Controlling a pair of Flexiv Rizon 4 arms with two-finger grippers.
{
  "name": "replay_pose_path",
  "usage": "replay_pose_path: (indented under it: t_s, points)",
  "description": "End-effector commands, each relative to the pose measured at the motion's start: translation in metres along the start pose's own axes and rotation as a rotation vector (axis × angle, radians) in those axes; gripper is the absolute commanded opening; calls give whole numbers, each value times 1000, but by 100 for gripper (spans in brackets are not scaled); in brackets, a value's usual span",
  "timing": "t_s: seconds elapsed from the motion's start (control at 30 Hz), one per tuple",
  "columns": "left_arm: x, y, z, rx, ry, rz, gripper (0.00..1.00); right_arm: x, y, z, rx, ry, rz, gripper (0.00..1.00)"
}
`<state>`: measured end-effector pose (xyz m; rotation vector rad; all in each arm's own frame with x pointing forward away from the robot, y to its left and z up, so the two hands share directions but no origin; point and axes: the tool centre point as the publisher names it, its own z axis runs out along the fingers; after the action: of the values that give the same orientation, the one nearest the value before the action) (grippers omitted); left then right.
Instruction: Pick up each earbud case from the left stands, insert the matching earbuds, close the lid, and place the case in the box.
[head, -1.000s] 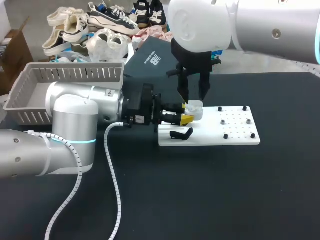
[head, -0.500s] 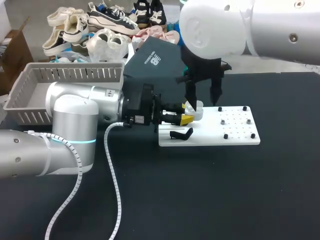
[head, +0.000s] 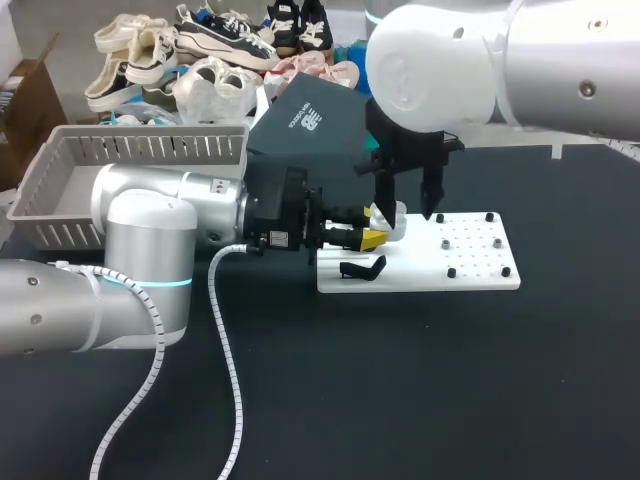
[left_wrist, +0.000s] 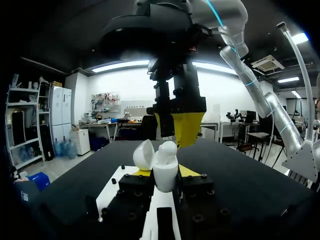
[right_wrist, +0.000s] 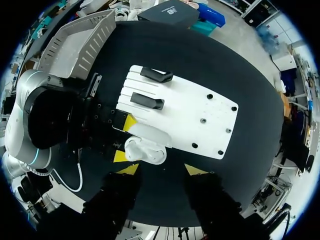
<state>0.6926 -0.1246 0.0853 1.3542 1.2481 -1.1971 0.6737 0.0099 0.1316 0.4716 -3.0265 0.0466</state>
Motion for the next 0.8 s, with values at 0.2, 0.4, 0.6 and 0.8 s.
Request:
replay_pose_path:
  t_s: [0.2,0.4,0.6,0.8]
  points:
    - [0,0,0,0,-1,0,0,-4,1,0,-4,-8,-3,50]
    - [0,0,0,0,-1,0,0,-5,-1,-1,-11,-8,-4,60]
    - [0,0,0,0,-1,0,0,-10,-12,-16,-45,-40,24,71]
    - [0,0,0,0,-1,0,0,-34,-32,-27,-45,-100,96,100]
